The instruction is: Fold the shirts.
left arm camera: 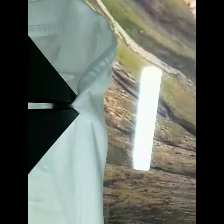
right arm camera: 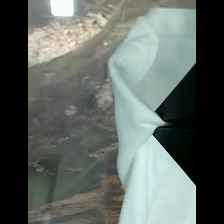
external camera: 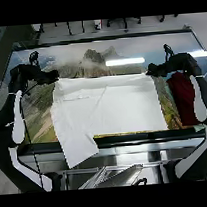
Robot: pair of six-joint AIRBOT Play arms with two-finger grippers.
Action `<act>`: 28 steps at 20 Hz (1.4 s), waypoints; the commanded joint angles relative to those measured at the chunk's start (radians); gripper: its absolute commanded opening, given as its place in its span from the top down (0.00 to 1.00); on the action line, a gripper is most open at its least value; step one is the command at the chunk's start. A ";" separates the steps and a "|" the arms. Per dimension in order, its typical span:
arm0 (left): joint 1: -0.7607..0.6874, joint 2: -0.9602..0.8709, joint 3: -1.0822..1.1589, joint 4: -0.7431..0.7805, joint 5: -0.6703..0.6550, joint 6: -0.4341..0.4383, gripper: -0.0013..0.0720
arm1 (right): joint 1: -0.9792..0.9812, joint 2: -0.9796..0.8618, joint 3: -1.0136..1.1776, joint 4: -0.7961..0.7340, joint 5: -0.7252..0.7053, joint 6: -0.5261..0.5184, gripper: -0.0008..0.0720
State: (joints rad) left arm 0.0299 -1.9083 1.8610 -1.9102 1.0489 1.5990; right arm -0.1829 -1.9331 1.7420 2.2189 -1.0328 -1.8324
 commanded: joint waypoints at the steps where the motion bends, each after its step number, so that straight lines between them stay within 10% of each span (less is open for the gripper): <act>1: -0.001 -0.078 0.153 0.014 0.144 -0.050 0.96 | -0.014 -0.042 0.090 -0.030 -0.014 0.000 0.97; 8: -0.011 -0.032 0.095 0.141 0.416 -0.066 0.96 | -0.016 -0.029 0.116 -0.396 -0.341 0.000 0.97; 26: -0.104 -0.006 -0.111 0.180 0.236 -0.087 0.96 | 0.078 -0.054 0.116 -0.541 -0.407 0.016 0.96; 28: -0.109 -0.006 -0.111 0.179 0.246 -0.087 0.96 | 0.080 -0.053 0.116 -0.540 -0.408 0.054 0.75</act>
State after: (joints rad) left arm -0.0704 -1.9133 1.7519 -1.7256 1.2869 1.5108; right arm -0.1097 -1.9862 1.8572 1.6821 -1.4387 -1.8172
